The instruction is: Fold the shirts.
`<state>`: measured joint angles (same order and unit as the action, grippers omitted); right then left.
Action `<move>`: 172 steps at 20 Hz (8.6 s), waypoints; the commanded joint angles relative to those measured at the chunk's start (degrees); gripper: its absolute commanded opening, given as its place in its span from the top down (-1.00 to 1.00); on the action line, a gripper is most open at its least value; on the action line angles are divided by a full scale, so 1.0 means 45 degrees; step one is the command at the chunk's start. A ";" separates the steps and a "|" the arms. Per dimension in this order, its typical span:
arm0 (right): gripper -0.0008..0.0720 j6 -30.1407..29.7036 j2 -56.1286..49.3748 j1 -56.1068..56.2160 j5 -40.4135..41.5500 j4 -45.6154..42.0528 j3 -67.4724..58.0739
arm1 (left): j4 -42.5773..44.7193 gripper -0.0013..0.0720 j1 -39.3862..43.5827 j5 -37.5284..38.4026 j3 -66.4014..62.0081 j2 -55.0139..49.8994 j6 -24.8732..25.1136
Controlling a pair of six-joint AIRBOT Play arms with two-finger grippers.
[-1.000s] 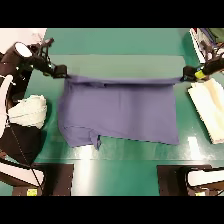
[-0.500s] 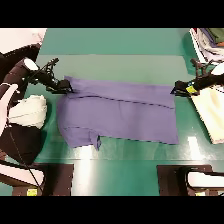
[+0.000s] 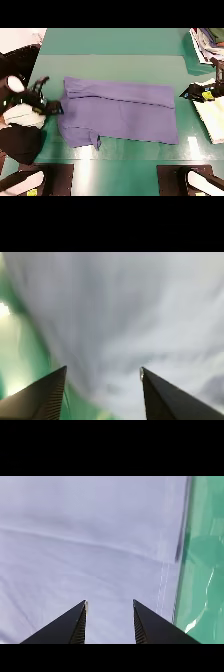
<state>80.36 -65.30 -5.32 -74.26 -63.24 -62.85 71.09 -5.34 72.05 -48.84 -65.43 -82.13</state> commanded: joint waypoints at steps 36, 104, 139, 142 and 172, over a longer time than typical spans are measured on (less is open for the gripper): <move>0.82 -0.1234 0.0918 -0.2749 -0.0423 0.0685 0.7407 | -0.2696 0.89 -0.0024 -0.0821 0.3517 0.4702 -0.0325; 0.94 -0.1938 -0.3099 0.2521 -0.1185 0.6494 -0.6003 | -0.5231 0.89 0.8068 -0.4804 -0.8791 -0.9146 -0.0117; -0.20 -0.1953 -0.7606 0.8650 0.0894 0.4352 -0.6883 | 0.0583 0.89 -0.0393 0.0194 -1.0040 -0.2331 -0.0321; -0.28 -0.1540 -0.6343 0.6849 0.2142 0.4401 -0.3439 | 0.0282 0.89 -0.0393 0.0175 -1.0040 -0.2336 -0.0316; 0.93 -0.1350 -0.3755 0.0087 0.3764 0.4896 -0.2788 | -0.0631 0.89 0.3259 -0.0767 -1.0015 -0.2390 -0.0024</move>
<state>73.43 -90.41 6.26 -59.68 -37.54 -80.93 68.51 7.79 69.12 -93.91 -76.16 -82.04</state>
